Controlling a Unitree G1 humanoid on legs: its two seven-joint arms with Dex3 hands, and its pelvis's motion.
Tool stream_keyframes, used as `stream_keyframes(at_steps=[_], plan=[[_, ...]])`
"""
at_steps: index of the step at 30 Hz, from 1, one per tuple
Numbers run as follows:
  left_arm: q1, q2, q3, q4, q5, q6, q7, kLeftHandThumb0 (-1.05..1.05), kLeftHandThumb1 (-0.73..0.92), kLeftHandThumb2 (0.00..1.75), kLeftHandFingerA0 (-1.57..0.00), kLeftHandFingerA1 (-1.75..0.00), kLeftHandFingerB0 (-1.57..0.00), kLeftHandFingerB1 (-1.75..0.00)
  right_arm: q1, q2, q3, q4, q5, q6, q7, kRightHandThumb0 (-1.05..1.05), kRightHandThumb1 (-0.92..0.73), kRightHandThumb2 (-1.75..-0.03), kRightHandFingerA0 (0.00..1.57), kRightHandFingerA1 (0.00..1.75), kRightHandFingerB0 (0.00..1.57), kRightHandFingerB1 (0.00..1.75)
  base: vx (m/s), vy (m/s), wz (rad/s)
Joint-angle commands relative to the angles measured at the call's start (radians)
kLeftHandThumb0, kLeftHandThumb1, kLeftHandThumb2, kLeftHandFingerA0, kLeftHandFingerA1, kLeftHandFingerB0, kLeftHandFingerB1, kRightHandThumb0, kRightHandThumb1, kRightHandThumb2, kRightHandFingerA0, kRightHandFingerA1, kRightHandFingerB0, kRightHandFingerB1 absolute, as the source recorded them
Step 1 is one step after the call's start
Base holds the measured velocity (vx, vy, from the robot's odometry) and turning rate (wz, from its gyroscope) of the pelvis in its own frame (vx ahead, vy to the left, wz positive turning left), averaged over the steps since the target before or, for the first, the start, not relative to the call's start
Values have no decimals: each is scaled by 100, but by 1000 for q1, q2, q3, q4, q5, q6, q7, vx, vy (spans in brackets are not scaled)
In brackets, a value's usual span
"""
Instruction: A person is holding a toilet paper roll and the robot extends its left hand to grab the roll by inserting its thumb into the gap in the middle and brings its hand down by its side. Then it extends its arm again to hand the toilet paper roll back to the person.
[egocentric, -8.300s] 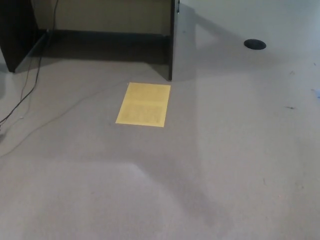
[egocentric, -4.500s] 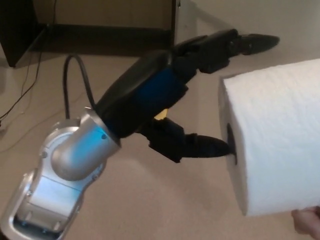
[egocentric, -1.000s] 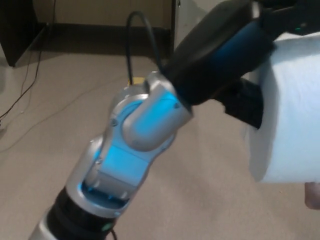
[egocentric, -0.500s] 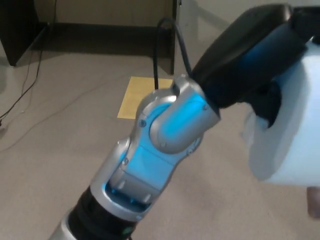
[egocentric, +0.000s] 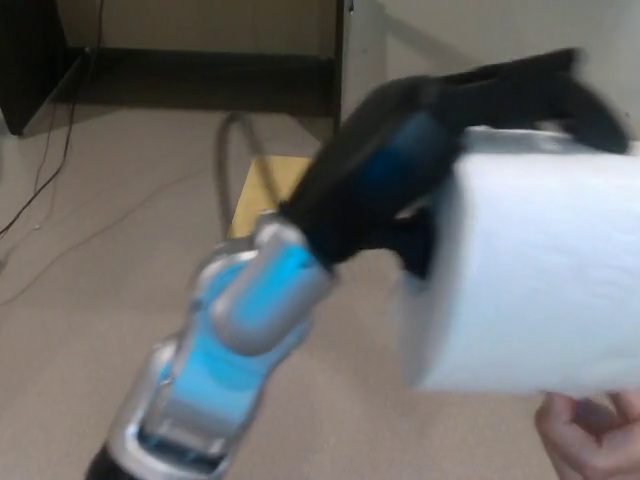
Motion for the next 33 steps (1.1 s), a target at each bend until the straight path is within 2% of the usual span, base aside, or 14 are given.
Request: stream_keyframes(at_steps=[1, 7, 8, 11, 12, 14, 15, 16, 17, 22, 24, 27, 30, 33], plan=[[74, 85, 155, -21, -131, -81, -18, 10, 57, 105, -98, -119, -88, -110, -13, -17, 2, 0, -3, 20, 20, -35, -66, -60, 70, 60, 58, 45, 0, 0, 0], [183, 188, 349, -74, -198, -52, -33, 9, 58, 106, -108, -115, -91, -107, -28, -38, 12, -2, -12, 14, 25, -37, -67, -60, 70, 64, 59, 45, 0, 0, 0], [226, 201, 377, -80, -219, -52, -39, 5, 68, 89, -105, -118, -88, -112, -27, -40, 10, -1, -9, 17, 26, -37, -67, -60, 71, 66, 59, 45, 0, 0, 0], [366, 229, 446, -51, -246, -106, -45, 8, 72, 85, -99, -122, -85, -111, -23, -48, 14, -3, -13, 13, 23, -37, -67, -60, 70, 63, 59, 45, 0, 0, 0], [450, 238, 483, -1, -243, -153, -40, -6, 84, 68, -94, -126, -84, -114, -23, -49, 15, -3, -14, 16, 19, -37, -66, -60, 71, 62, 58, 45, 0, 0, 0], [488, 245, 498, 24, -246, -180, -37, -6, 84, 68, -94, -126, -84, -114, -23, -49, 17, -3, -14, 17, 18, -37, -66, -60, 71, 62, 58, 45, 0, 0, 0], [550, 271, 527, 134, -218, -271, -28, 2, 74, 77, -101, -118, -85, -108, -24, -49, 17, -4, -13, 20, 21, -35, -67, -60, 70, 61, 58, 44, 0, 0, 0], [605, 292, 542, 256, -171, -358, 5, -4, 79, 70, -103, -117, -86, -107, -26, -58, 13, -5, -9, 17, 27, -35, -67, -60, 71, 65, 59, 45, 0, 0, 0], [626, 308, 550, 360, -154, -417, 28, 8, 73, 76, -103, -112, -88, -106, -30, -60, 9, -4, -6, 23, 30, -36, -67, -60, 71, 63, 58, 44, 0, 0, 0], [654, 380, 527, 728, -25, -528, 186, 7, 73, 76, -101, -111, -88, -105, -44, -82, 4, -2, -3, 28, 44, -36, -68, -61, 69, 56, 57, 44, 0, 0, 0], [699, 409, 494, 933, 40, -512, 306, 3, 78, 72, -90, -120, -84, -108, -38, -83, 8, -3, -9, 18, 30, -35, -68, -60, 71, 59, 57, 45, 0, 0, 0], [721, 428, 447, 1018, 91, -477, 387, 0, 79, 69, -88, -124, -84, -105, -26, -84, 0, -5, 0, 4, 27, -34, -67, -60, 69, 62, 58, 45, 0, 0, 0], [717, 452, 384, 1115, 143, -454, 459, -1, 78, 68, -89, -116, -85, -103, -20, -84, -4, -7, 3, 13, 18, -35, -68, -61, 68, 58, 57, 44, 0, 0, 0], [691, 471, 358, 1189, 119, -418, 415, -8, 82, 64, -87, -116, -77, -105, -12, -83, -10, -8, 7, 8, 1, -36, -67, -61, 72, 67, 57, 43, 0, 0, 0]])
